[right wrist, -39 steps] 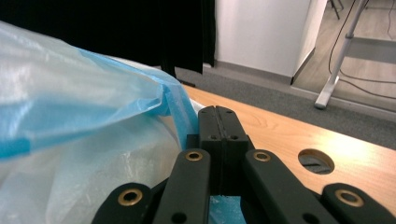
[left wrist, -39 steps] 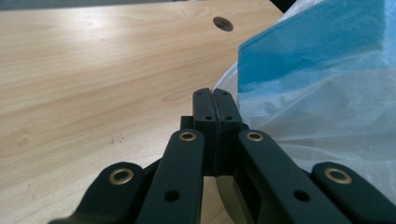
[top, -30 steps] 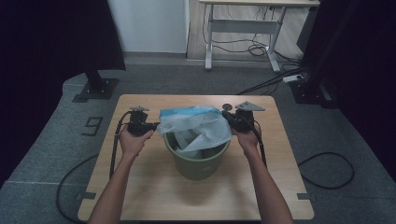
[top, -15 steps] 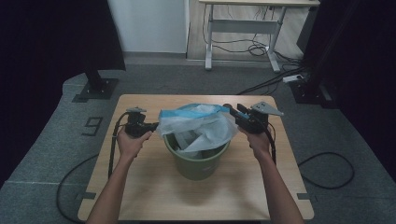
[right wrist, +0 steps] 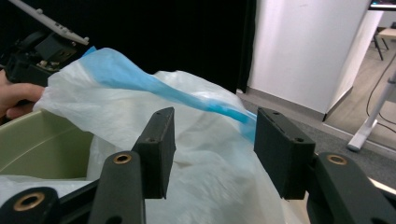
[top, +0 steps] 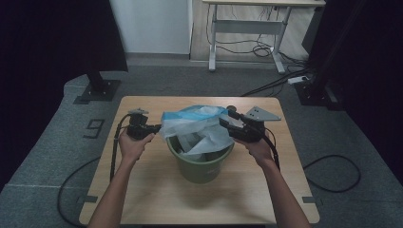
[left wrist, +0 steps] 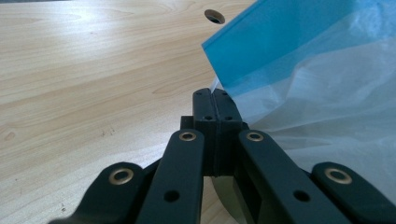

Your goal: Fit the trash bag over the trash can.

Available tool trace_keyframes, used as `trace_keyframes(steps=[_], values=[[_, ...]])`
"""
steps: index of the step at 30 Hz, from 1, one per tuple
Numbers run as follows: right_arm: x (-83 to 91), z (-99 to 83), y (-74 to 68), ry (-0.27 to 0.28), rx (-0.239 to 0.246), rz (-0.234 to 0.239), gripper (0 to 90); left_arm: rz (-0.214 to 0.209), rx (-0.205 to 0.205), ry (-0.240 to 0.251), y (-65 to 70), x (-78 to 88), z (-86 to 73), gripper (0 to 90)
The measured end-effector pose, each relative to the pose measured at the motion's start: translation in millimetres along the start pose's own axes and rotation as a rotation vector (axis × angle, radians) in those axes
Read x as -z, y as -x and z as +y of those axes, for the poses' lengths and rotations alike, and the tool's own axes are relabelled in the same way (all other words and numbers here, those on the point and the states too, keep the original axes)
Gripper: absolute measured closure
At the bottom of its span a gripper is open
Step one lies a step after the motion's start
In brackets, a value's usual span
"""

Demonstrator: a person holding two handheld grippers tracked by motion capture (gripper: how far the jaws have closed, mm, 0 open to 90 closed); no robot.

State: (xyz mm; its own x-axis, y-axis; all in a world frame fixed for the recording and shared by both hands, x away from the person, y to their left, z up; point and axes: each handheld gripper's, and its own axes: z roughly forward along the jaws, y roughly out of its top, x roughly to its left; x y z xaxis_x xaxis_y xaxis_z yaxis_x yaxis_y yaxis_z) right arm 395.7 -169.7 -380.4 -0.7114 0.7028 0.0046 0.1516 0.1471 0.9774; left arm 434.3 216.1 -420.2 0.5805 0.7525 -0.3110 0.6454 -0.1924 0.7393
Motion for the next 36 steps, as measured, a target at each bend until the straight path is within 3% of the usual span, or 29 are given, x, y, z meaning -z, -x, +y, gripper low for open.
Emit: trace_keyframes(steps=[9,17,25,30,36], values=[[-18.1,5.9,-4.9,-0.037,0.038,-0.01,48.6,-0.004,-0.004,0.001,3.1,-2.5,2.1,90.0],[-20.2,11.6,-2.9,-0.015,0.054,-0.038,51.3,-0.001,-0.005,0.011,2.6,2.7,3.2,90.0],[-20.0,14.0,5.1,-0.012,0.043,-0.007,47.6,0.001,-0.006,0.011,3.5,3.0,3.3,90.0],[-27.0,18.2,4.5,-0.02,0.068,0.025,47.7,0.0,-0.001,0.015,3.0,3.8,3.6,90.0],[-33.0,16.8,2.5,-0.043,0.088,0.046,61.2,0.004,0.001,0.02,1.6,6.9,3.5,90.0]])
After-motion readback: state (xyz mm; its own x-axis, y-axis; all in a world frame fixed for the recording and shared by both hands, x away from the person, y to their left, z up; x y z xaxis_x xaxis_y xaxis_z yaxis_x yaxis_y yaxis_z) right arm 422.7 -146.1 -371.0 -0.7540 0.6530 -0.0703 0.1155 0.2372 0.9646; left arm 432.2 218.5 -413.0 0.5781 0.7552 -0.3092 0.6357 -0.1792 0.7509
